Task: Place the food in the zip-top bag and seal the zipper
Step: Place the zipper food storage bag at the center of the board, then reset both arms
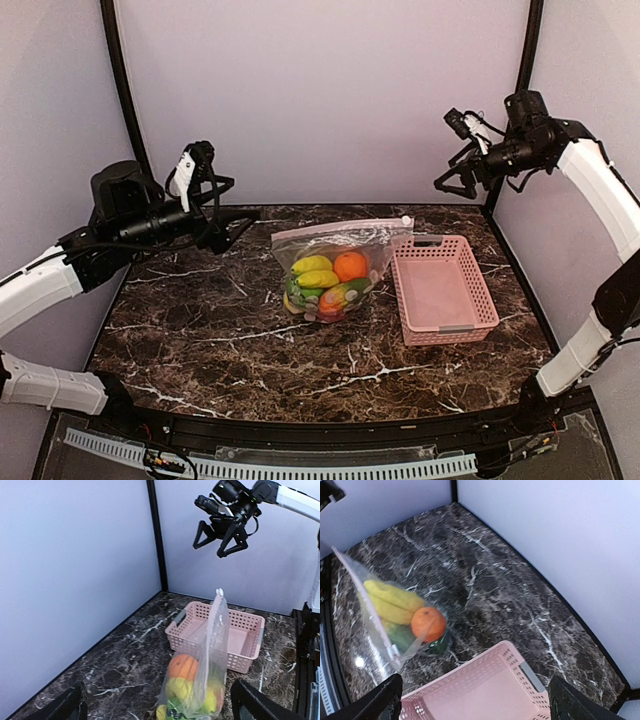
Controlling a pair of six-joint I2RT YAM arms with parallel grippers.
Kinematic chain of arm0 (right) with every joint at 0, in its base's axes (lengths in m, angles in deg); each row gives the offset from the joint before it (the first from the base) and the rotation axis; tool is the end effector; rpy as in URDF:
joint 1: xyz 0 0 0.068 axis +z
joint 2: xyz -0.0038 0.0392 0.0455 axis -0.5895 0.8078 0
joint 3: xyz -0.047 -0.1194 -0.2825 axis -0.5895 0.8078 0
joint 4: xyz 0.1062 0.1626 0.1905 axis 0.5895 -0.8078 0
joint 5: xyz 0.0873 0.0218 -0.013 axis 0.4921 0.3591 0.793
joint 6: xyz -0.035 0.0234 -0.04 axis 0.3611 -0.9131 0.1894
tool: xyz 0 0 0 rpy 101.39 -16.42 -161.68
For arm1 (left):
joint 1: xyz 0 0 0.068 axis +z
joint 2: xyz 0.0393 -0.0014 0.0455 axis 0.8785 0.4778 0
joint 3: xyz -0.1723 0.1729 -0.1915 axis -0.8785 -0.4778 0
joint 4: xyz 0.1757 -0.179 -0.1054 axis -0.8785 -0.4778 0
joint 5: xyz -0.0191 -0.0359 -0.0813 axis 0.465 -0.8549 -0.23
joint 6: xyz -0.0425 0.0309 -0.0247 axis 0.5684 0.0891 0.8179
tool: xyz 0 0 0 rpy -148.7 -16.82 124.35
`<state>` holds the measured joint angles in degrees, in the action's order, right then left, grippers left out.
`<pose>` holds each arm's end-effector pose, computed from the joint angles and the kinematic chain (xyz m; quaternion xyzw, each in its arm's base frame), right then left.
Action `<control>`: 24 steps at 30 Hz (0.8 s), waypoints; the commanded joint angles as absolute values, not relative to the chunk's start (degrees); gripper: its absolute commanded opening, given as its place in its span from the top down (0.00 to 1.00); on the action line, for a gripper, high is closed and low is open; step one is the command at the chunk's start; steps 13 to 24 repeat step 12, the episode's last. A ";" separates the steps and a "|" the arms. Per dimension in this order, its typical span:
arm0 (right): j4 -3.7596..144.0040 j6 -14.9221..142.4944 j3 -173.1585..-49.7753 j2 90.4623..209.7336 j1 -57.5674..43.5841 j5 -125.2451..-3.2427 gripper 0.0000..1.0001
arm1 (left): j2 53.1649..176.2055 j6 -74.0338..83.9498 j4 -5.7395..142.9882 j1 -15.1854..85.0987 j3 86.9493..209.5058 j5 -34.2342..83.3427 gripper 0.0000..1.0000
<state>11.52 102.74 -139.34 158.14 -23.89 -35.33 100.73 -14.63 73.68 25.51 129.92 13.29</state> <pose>0.3123 0.0931 0.4621 -0.4426 0.7663 0.2221 0.4094 0.1947 -0.1584 0.4041 0.3725 0.6040 -0.2844 0.6447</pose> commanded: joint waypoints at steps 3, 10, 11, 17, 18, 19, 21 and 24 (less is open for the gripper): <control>37.45 83.09 -129.22 149.26 -30.30 -45.06 0.01 | 96.69 -17.30 58.07 25.29 135.57 43.35 0.01; 46.43 78.58 -120.01 143.36 -30.32 -51.41 0.02 | 100.25 -16.71 50.73 26.32 142.86 60.18 0.01; 46.05 78.69 -119.84 143.12 -30.32 -51.15 0.01 | 100.82 -16.33 50.14 26.50 143.19 59.74 0.01; 45.99 79.11 -119.36 142.74 -30.32 -51.00 0.01 | 100.99 -15.77 50.02 26.53 143.20 59.24 0.01; 45.99 79.11 -119.36 142.74 -30.32 -51.00 0.01 | 100.99 -15.77 50.02 26.53 143.20 59.24 0.01; 45.99 79.11 -119.36 142.74 -30.32 -51.00 0.01 | 100.99 -15.77 50.02 26.53 143.20 59.24 0.01; 45.99 79.11 -119.36 142.74 -30.32 -51.00 0.01 | 100.99 -15.77 50.02 26.53 143.20 59.24 0.01; 45.99 79.11 -119.36 142.74 -30.32 -51.00 0.01 | 100.99 -15.77 50.02 26.53 143.20 59.24 0.01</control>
